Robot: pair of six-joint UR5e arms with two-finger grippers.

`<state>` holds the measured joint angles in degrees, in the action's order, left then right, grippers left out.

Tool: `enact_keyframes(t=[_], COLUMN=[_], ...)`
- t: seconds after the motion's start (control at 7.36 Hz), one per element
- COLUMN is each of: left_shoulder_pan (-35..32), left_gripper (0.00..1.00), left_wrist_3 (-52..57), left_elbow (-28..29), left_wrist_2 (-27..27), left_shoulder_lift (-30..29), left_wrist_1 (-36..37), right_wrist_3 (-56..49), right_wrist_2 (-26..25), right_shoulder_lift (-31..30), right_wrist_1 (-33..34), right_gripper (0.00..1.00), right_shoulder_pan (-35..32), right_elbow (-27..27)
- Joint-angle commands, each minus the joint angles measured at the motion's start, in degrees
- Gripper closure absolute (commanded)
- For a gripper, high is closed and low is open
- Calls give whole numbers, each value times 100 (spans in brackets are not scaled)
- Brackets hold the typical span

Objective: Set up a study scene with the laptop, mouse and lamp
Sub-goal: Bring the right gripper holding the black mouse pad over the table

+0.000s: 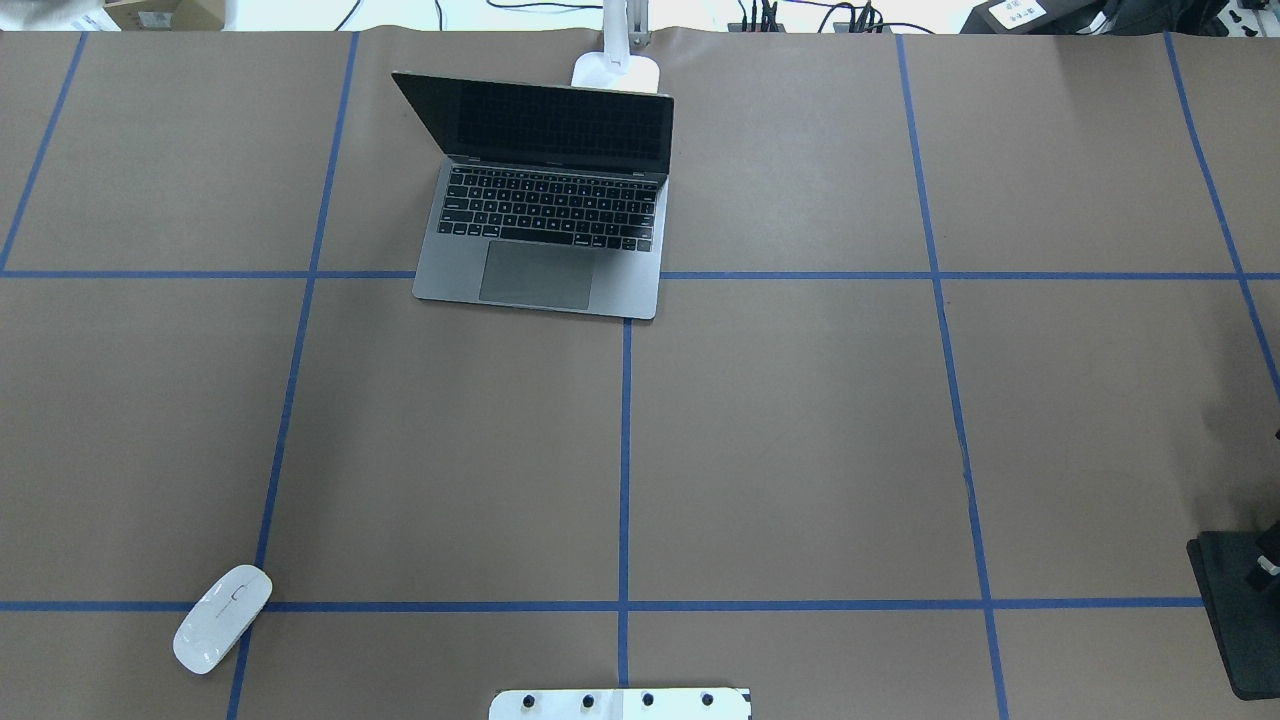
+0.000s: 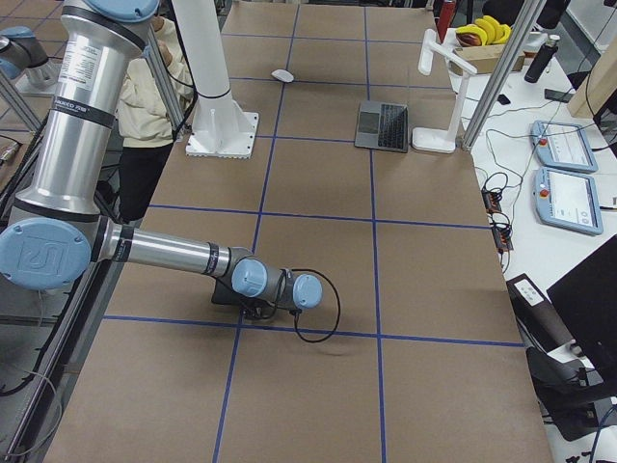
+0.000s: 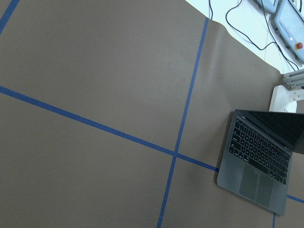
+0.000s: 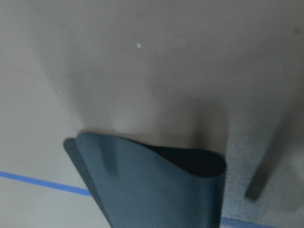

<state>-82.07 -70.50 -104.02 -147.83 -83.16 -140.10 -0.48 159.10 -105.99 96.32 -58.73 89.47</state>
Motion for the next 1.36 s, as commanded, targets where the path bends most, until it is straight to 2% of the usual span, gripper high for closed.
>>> enact_keyframes(t=[0.0, 0.14, 0.27, 0.41, 0.54, 0.68, 1.22], left_shoulder_pan=[-2, -11, -28, -29, -29, -29, -29], left_gripper=[2, 2, 2, 2, 2, 2, 2], left_wrist_3=[-8, -8, -8, -8, -8, -8, 1], left_elbow=[-31, -40, -57, -75, -75, -75, -92], left_wrist_2=[-9, -52, -70, -70, -70, -70, -79], left_shoulder_lift=[10, 28, 28, 37, 37, 37, 37], left_wrist_1=[0, 8, 9, 9, 9, 9, 9], right_wrist_3=[56, 56, 100, 170, 171, 171, 162], right_wrist_2=[34, 34, 34, 34, 25, 16, -19], right_shoulder_lift=[9, 17, 17, 17, 17, 17, 26], right_wrist_1=[-8, -8, 1, -8, -8, -8, -17], right_gripper=[0, 2, 19, 53, 80, 100, 100], right_shoulder_pan=[133, 142, 151, 151, 151, 151, 142], right_elbow=[0, 0, 0, 0, 0, 0, 105])
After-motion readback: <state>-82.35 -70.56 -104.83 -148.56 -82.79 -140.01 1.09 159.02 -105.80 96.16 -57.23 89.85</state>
